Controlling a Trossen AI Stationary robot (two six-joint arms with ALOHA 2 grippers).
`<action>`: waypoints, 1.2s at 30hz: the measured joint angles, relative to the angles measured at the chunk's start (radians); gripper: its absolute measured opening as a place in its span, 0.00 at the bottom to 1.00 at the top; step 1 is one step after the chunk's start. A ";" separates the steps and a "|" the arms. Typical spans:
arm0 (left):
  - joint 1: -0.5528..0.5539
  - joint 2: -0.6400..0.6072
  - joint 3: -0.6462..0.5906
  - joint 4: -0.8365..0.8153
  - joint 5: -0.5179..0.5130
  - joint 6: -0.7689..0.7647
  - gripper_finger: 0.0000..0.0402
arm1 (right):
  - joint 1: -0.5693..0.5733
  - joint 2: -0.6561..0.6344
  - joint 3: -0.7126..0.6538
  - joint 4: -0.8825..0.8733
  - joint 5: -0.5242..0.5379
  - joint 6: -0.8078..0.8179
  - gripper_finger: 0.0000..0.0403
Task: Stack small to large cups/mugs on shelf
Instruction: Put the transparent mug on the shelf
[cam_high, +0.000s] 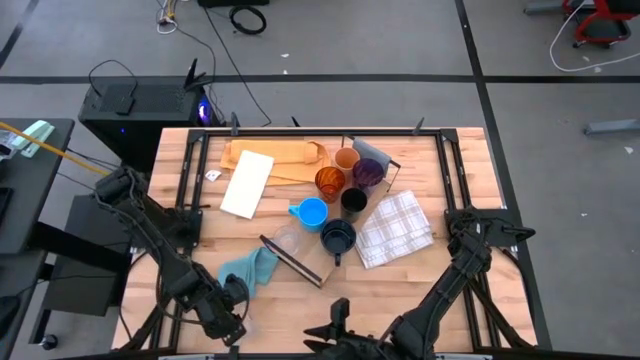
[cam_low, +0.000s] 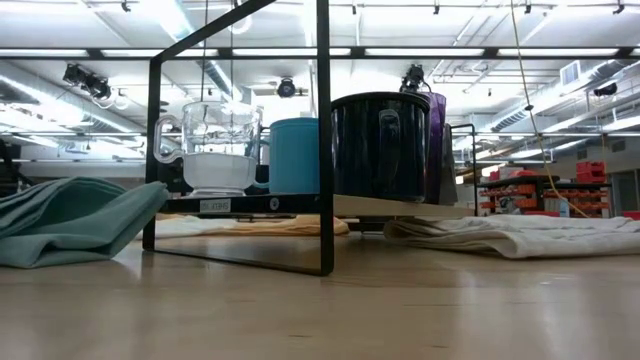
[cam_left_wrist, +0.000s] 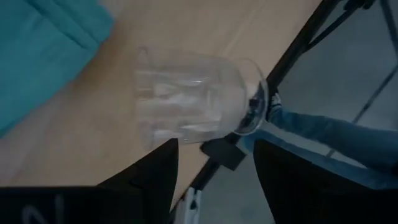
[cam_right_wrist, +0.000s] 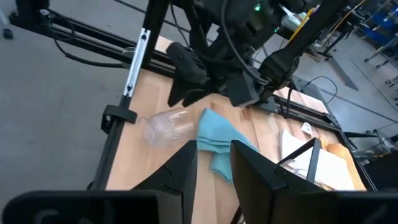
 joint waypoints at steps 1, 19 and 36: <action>0.003 0.000 0.000 -0.006 -0.003 0.009 0.54 | 0.005 0.000 0.000 0.000 0.001 0.000 0.25; 0.080 -0.010 0.000 -0.098 0.086 0.140 0.56 | 0.028 0.000 0.000 -0.010 0.001 0.053 0.25; 0.152 -0.010 0.000 -0.081 0.175 0.213 0.56 | 0.029 0.000 0.000 -0.010 -0.015 0.079 0.25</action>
